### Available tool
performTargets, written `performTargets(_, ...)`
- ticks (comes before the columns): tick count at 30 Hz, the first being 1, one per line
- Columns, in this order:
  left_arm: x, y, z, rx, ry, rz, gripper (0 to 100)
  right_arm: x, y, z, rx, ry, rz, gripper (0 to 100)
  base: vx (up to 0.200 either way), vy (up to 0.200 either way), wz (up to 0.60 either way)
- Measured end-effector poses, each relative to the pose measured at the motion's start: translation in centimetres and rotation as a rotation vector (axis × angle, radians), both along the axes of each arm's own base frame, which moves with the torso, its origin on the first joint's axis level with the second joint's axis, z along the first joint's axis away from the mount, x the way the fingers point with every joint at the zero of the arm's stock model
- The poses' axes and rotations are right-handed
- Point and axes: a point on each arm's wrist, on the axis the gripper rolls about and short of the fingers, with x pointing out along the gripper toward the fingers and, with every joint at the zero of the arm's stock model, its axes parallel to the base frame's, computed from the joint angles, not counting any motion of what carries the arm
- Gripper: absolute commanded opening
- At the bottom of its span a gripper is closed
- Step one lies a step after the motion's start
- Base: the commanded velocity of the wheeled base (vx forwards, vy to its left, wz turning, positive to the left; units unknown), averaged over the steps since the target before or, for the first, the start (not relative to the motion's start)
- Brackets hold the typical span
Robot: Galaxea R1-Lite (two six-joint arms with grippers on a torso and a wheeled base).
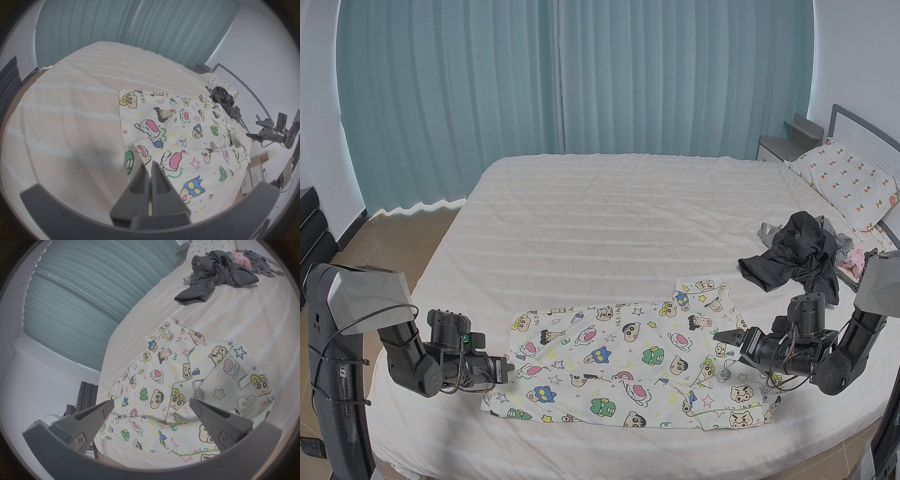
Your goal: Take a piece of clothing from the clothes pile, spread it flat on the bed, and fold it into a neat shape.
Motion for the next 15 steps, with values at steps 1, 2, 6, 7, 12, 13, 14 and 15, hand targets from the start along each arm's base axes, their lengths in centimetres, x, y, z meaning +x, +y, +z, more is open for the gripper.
performTargets(1, -0.1, 0.0, 0.1, 0.001, -0.001, 0.000, 0, 0.0, 0.0, 0.0, 0.000, 0.001, 0.000, 100, 0.000, 0.000, 0.00)
performTargets(2, -0.2, 0.0, 0.2, 0.001, -0.001, -0.002, 0, 0.0, 0.0, 0.0, 0.000, 0.001, 0.000, 100, 0.000, 0.000, 0.00)
performTargets(6, -0.9, 0.1, 0.2, 0.015, 0.040, -0.011, 0, 0.0, 0.0, 0.0, 0.000, 0.001, 0.002, 100, 0.000, 0.000, 0.00)
performTargets(7, -1.2, 0.1, 0.3, 0.023, 0.052, -0.018, 0, -0.1, 0.1, 0.0, 0.000, 0.002, 0.003, 100, 0.000, 0.000, 0.00)
performTargets(12, -2.2, 0.2, 0.5, 0.062, 0.139, -0.051, 0, -0.1, 0.1, 0.0, 0.000, 0.003, 0.006, 100, 0.000, 0.000, 0.00)
performTargets(13, -2.4, 0.3, 0.7, 0.069, 0.149, -0.058, 0, -0.1, 0.1, 0.0, 0.000, 0.003, 0.006, 100, 0.000, 0.000, 0.00)
performTargets(14, -2.4, 0.3, 0.9, 0.072, 0.147, -0.061, 0, -0.1, 0.1, 0.0, 0.000, 0.003, 0.006, 100, 0.000, 0.000, 0.00)
performTargets(15, -2.4, 0.3, 1.2, 0.074, 0.141, -0.062, 0, -0.1, 0.1, 0.0, -0.001, 0.003, 0.006, 100, 0.000, 0.000, 0.00)
